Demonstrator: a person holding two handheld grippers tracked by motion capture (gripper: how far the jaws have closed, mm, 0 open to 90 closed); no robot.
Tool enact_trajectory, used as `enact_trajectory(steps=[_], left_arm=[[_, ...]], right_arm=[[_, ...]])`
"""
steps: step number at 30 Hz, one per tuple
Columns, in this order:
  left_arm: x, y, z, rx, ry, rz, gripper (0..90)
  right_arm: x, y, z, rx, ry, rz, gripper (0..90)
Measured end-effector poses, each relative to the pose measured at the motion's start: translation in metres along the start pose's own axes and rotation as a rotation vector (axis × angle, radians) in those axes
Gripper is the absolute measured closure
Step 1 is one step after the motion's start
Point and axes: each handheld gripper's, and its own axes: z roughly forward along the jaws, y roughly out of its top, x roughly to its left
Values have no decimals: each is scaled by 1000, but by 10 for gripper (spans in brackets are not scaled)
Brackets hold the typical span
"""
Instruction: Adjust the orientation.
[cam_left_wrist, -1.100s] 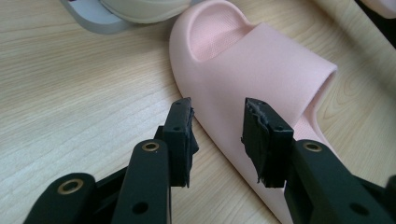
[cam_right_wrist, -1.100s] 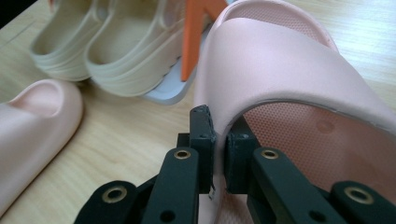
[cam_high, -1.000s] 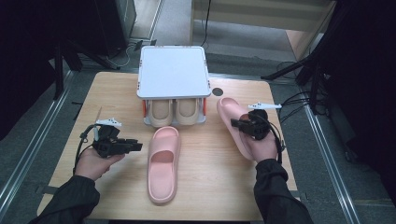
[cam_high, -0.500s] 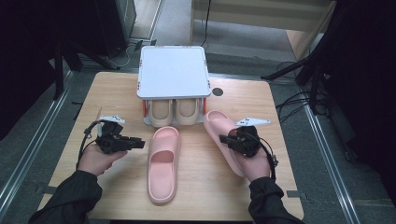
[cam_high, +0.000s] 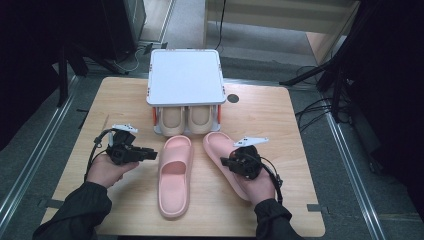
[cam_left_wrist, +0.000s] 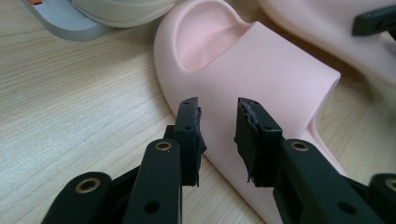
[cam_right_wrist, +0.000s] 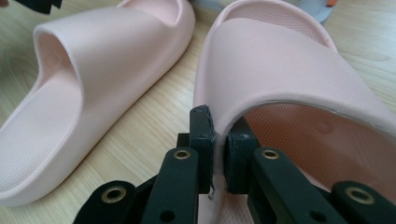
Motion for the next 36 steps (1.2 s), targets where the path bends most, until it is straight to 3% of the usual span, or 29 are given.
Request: enact_trajectory(steps=[7,14,26,31,36], left_arm=[[-3,0,3,3,4,7,696],[-4,-2,5,18,4,9,689],[-5,-4,7,22,2,16,663],[-5,-5,7,17,6,20,654],[-3,-5,5,4,9,21,643]], right_arm=[[10,0,18,17,-31,-26,846],[22,0,28,22,-20,-37,830],[29,1,41,21,13,-43,779],[26,3,37,17,42,-27,687],[24,4,17,-12,69,-13,686]])
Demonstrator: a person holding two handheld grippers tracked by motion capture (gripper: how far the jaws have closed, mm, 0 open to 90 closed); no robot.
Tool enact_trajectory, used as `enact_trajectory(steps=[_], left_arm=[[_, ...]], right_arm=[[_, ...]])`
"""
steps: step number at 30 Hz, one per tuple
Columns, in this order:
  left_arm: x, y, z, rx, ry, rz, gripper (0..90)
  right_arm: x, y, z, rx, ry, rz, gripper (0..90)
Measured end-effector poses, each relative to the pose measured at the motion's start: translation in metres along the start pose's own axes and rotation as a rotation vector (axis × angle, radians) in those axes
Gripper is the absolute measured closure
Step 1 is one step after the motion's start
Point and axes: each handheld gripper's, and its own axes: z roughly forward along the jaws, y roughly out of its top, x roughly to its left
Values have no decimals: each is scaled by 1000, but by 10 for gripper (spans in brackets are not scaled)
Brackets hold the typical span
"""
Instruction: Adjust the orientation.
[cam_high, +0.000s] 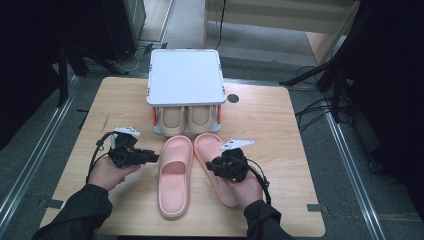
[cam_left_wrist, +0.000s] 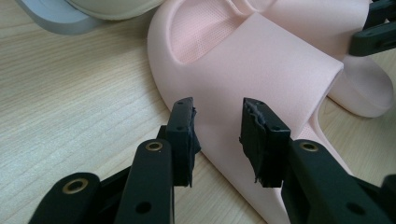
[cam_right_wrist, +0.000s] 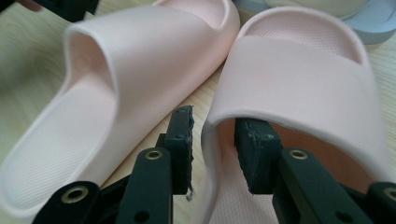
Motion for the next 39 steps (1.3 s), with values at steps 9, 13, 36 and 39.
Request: enact_trajectory(steps=[9,13,36,39], left_arm=[[1,-1,-1,-1,-3,7,665],[2,-2,1,3,-12,9,677],[3,-2,20,84,-1,28,681],[1,-2,20,92,-8,28,681]], right_arm=[[-15,-2,-32,-34,19,10,872],[-33,-2,-36,-68,-30,-6,870],[-71,-6,-9,-2,-143,68,890],[-72,-6,-8,-3,-134,78,890]])
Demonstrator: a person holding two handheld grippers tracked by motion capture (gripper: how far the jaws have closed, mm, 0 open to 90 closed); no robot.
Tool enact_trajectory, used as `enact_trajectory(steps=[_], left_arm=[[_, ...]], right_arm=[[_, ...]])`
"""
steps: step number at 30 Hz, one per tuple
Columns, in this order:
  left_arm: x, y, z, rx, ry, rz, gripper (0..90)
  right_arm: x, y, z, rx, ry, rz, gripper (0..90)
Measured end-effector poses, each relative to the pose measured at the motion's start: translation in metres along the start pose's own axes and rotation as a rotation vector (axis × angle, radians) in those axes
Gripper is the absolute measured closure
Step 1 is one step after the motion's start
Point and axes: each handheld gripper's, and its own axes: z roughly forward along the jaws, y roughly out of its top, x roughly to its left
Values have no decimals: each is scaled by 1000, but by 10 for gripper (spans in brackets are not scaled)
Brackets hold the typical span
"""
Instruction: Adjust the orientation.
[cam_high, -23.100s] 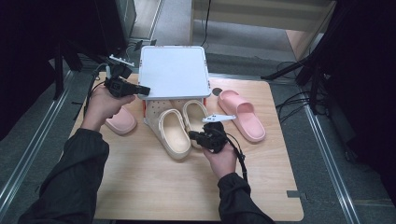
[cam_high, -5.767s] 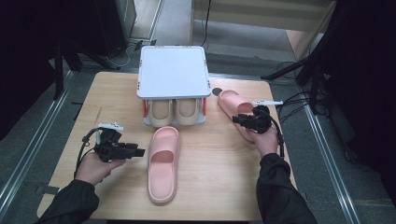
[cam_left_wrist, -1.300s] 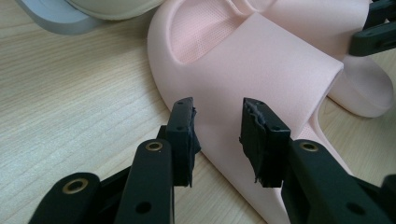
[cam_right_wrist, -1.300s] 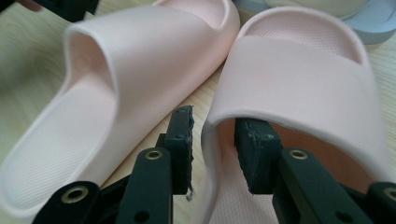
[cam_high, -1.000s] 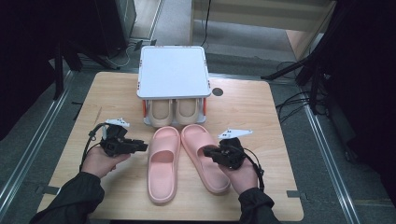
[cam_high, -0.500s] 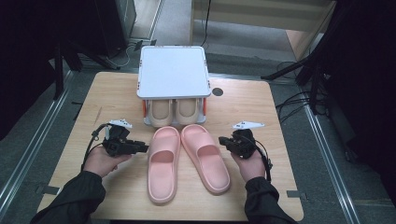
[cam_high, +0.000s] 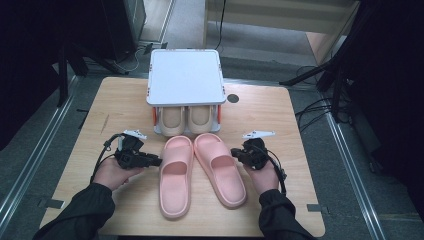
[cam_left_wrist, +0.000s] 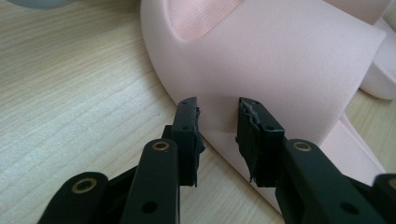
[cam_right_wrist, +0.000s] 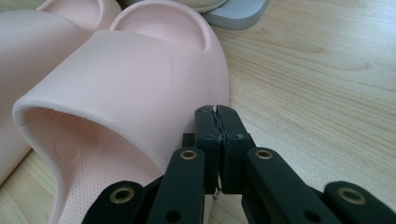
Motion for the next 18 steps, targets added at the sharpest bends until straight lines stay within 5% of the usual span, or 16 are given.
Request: enact_trajectory(steps=[18], left_arm=[[-11,1,5,25,-31,28,665]], right_arm=[[9,-5,6,6,58,27,892]])
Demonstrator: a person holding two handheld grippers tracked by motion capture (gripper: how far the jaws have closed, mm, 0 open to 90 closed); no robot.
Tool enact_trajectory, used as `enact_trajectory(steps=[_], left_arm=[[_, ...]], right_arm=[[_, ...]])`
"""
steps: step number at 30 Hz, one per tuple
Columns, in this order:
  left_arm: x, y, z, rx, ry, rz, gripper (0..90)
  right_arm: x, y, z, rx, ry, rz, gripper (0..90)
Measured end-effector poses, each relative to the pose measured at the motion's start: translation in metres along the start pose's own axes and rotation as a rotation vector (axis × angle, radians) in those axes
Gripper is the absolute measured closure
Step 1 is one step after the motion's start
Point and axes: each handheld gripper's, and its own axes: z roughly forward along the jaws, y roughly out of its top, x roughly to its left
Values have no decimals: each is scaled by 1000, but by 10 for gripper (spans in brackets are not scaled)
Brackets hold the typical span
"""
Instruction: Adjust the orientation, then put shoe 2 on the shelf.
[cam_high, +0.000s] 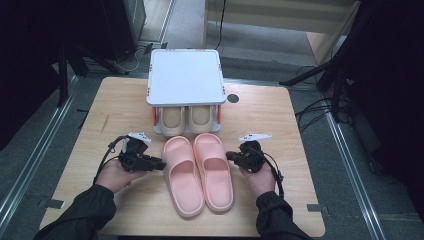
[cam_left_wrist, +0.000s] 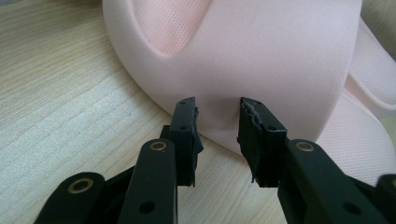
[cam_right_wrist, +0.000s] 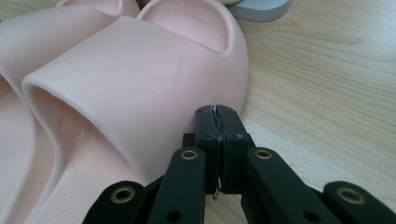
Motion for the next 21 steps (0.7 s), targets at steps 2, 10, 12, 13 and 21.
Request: enact_trajectory(steps=[2,10,12,13,21], left_arm=[[1,0,-1,-6,1,-1,655],[3,0,-11,-48,9,-11,629],[3,0,-14,-61,11,-10,620],[3,0,-15,-63,14,-8,618],[3,0,-21,-74,26,-2,584]], right_arm=[[-2,0,0,-3,5,9,877],[-4,5,-17,-105,63,27,792],[-2,6,-21,-118,71,22,767],[-1,7,-23,-123,79,21,761],[16,7,-33,-137,139,1,678]])
